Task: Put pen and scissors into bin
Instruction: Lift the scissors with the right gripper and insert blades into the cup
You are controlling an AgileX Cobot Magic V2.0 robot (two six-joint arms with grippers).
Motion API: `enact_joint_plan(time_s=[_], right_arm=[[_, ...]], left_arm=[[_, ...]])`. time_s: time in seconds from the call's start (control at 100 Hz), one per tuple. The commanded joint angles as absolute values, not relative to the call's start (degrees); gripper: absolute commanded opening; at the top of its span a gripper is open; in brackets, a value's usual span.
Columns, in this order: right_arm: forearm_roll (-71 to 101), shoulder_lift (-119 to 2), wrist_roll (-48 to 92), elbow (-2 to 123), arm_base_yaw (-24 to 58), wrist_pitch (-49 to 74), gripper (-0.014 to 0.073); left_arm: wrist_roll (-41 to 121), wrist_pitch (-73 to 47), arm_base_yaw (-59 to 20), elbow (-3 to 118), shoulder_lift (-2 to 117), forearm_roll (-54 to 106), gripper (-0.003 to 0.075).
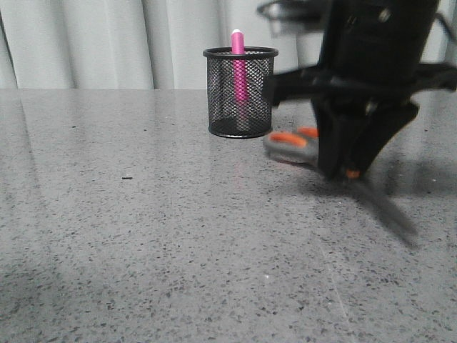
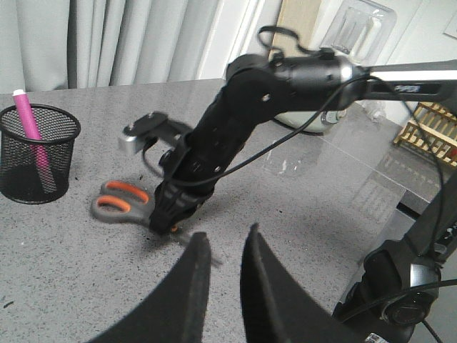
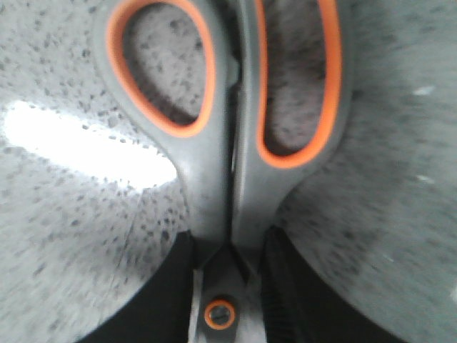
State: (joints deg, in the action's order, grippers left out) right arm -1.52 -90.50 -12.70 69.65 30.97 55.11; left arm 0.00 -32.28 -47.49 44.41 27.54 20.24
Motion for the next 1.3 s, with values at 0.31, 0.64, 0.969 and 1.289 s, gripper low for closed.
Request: enact_joint_plan(time_s=[0.31, 0.64, 0.969, 1.289], right_arm=[[-7.06, -73.84, -12.08, 71.04, 30.55, 13.92, -0.0066], [-17.12, -89.57, -12.08, 70.58, 24.42, -31.54, -0.0066], [-15.48, -98.57, -12.08, 70.58, 23.36, -30.68, -0.0066], [-15.2, -99.18, -12.08, 69.47, 23.89, -21.19, -0.0059]], left_arm=[[-0.33, -25.88, -47.83, 45.86, 28.0, 17.76, 0.0082], [-0.33, -25.87, -47.83, 45.86, 28.0, 18.12, 0.0082], [-0.33, -28.37, -47.83, 45.86, 28.0, 18.79, 0.0082], [-0.33, -28.29, -47.83, 45.86, 28.0, 17.75, 0.0082]])
